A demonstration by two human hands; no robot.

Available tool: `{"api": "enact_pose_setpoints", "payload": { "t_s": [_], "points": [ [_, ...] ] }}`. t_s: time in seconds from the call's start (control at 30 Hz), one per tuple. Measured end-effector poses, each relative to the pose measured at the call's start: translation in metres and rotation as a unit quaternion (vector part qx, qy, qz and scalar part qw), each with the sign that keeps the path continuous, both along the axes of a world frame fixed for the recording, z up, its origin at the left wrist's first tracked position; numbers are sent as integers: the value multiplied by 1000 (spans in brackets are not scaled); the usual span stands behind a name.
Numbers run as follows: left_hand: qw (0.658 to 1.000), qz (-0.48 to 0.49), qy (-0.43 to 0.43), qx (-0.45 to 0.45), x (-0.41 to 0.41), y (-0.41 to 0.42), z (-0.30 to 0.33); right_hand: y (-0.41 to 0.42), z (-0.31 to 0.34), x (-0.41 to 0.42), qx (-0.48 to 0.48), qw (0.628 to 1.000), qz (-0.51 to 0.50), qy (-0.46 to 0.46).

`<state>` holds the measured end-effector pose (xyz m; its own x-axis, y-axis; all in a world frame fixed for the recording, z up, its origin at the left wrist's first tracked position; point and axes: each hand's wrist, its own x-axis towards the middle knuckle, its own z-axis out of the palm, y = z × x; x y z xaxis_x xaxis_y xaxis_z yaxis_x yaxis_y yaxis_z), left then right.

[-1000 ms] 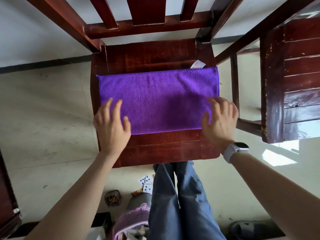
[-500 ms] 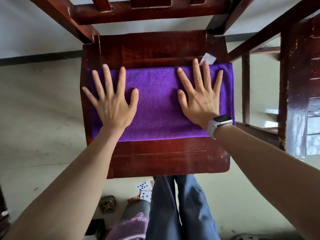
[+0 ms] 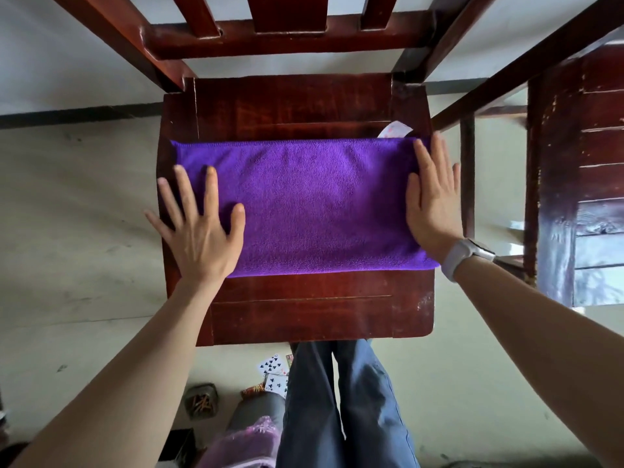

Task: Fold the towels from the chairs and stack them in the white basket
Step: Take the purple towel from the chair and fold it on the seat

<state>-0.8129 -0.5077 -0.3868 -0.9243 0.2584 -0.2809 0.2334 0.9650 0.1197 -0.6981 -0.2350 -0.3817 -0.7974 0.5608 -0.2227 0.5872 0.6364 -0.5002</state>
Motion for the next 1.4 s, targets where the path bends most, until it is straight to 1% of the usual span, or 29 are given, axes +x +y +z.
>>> {"api": "enact_pose_setpoints", "payload": {
  "t_s": [0.07, 0.1, 0.13, 0.17, 0.23, 0.3, 0.4, 0.5, 0.6, 0.7, 0.73, 0.8, 0.87, 0.9, 0.93, 0.97, 1.0, 1.03, 1.07, 1.1, 1.13, 1.17, 1.2, 1.23, 1.27, 1.3, 1.33, 1.37, 1.4],
  "points": [
    [1000, -7, 12, 10, 5, 2, 7, 2, 4, 10, -16, 992, -114, 60],
    [999, -23, 18, 17, 10, 4, 11, 2, 7, 15, -10, 983, -176, 61],
    [998, -49, 20, 24, 18, 7, 14, 0, 9, 19, -16, 972, -230, 43],
    [996, -79, 18, 27, 27, 11, 17, -2, 13, 22, -42, 962, -270, 12],
    [991, -129, 3, 19, 49, 17, 18, -6, 18, 24, -91, 946, -307, -57],
    [990, -138, -23, -2, 65, 20, 16, -8, 24, 22, -95, 945, -298, -95],
    [991, -122, -50, -16, 67, 21, 15, -7, 26, 17, -68, 950, -261, -157],
    [988, -141, -60, -27, 63, 20, 17, -7, 27, 9, -72, 938, -253, -224],
    [986, -143, -82, -18, 60, 17, 19, -7, 26, 3, -101, 932, -252, -240],
    [984, -145, -104, -10, 57, 17, 23, -7, 39, 0, -95, 936, -254, -224],
    [984, -139, -114, 1, 56, 17, 24, -6, 43, 0, -106, 939, -256, -206],
    [985, -116, -126, 36, 54, 18, 29, -4, 54, 0, -158, 933, -284, -158],
    [984, -64, -135, 96, 51, 21, 35, -4, 69, -4, -239, 912, -315, -109],
    [979, -20, -143, 144, 49, 23, 40, -5, 76, -7, -272, 904, -317, -90],
    [967, 42, -147, 205, 47, 25, 45, -7, 82, -12, -296, 901, -308, -79],
    [944, 118, -152, 267, 44, 27, 52, -11, 91, -19, -311, 903, -288, -74],
    [904, 208, -180, 326, 41, 27, 60, -19, 103, -29, -324, 907, -260, -68],
    [842, 301, -224, 389, 38, 26, 69, -29, 113, -41, -346, 908, -230, -61],
    [756, 385, -276, 453, 36, 24, 76, -43, 123, -54, -379, 903, -197, -49],
    [661, 451, -319, 507, 36, 20, 82, -59, 129, -68, -407, 897, -165, -48],
    [574, 500, -345, 549, 36, 15, 86, -78, 136, -83, -431, 890, -140, -48],
    [502, 535, -357, 578, 36, 9, 88, -97, 140, -95, -448, 885, -111, -64],
    [449, 558, -362, 596, 37, 3, 88, -116, 140, -107, -465, 876, -93, -84],
    [416, 572, -361, 608, 37, -3, 88, -130, 135, -117, -470, 874, -68, -103],
    [399, 580, -355, 615, 37, -8, 85, -141, 128, -125, -453, 883, -41, -115],
    [389, 587, -348, 619, 36, -12, 83, -146, 118, -132, -390, 913, 6, -121],
    [390, 595, -337, 617, 36, -16, 79, -144, 108, -138, -304, 943, 65, -122],
    [401, 602, -324, 610, 36, -18, 74, -139, 99, -144, -216, 962, 113, -124],
    [428, 605, -307, 597, 36, -19, 69, -133, 93, -151, -151, 971, 142, -118]
  ]
}}
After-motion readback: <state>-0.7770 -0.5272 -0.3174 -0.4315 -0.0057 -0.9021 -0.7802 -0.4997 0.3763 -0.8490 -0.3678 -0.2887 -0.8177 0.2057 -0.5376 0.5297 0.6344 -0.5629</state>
